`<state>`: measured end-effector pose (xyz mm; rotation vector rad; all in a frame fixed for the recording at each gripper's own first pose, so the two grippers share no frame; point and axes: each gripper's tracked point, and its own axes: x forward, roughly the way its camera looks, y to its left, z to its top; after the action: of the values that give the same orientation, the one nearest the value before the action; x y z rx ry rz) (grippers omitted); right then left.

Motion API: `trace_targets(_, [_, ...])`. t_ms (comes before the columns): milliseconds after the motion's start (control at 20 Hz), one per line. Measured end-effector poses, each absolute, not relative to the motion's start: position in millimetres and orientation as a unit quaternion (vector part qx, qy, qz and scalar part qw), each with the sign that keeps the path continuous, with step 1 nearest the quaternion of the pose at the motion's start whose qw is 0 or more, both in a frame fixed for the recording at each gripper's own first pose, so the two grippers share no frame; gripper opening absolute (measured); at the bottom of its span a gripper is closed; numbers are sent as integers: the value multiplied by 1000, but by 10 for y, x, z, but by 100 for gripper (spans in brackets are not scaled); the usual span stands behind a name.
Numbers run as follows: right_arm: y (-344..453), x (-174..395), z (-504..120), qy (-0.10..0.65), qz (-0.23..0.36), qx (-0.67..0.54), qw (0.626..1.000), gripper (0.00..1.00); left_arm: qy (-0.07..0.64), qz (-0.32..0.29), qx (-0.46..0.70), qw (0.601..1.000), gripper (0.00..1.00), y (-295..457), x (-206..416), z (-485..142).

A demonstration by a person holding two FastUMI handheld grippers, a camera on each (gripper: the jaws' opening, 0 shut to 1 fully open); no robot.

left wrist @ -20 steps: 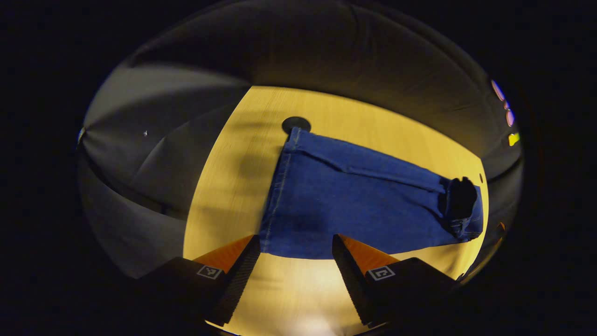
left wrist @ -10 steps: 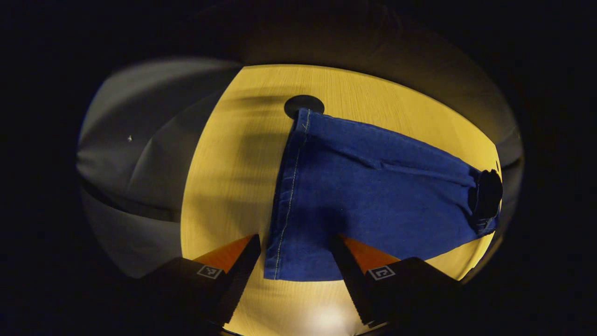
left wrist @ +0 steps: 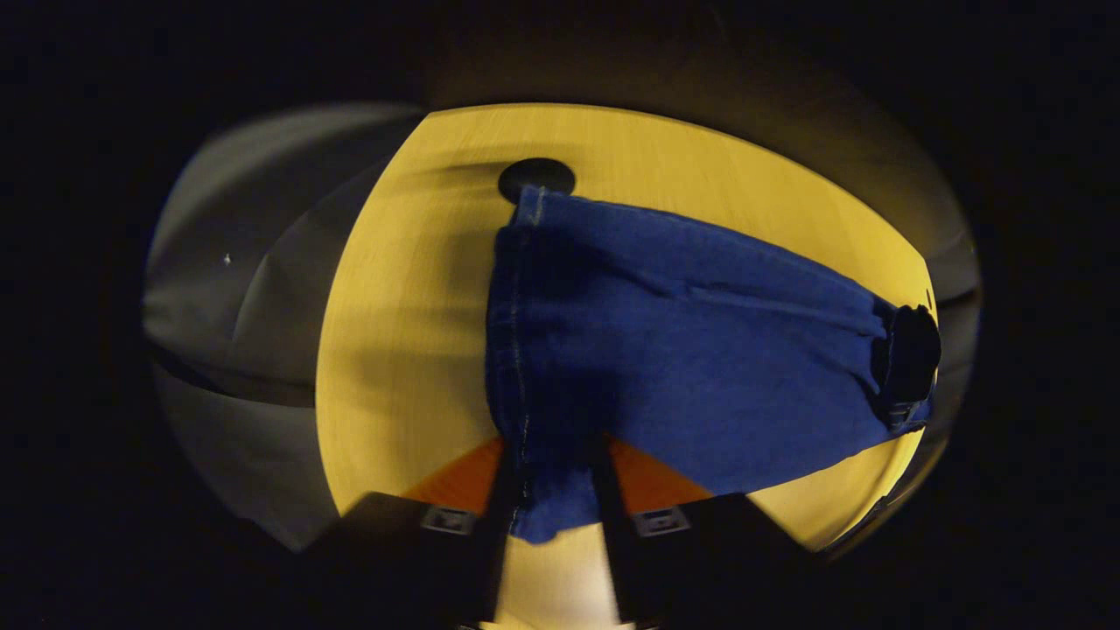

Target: Grasp the waist and the cuffs of the jeans and fold them to make the two legs overlap; first hold the waist and fold one-third of the jeans toward the cuffs, then hold the cuffs and fold the remaining one-third in the same direction to finish folding.

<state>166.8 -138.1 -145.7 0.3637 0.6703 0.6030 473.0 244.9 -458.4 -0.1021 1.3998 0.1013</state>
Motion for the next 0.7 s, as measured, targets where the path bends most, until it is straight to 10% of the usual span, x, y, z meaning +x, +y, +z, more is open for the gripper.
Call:
trace_targets(150, [-1427,1641,-1446,323,285,184,884,93,638,64,-64,765,10,2434,4755,-4540])
trace_targets(700, [-1741,1602,-1118,286,259,209,899,93,527,-68,-68,844,6,1262,4997,-3090])
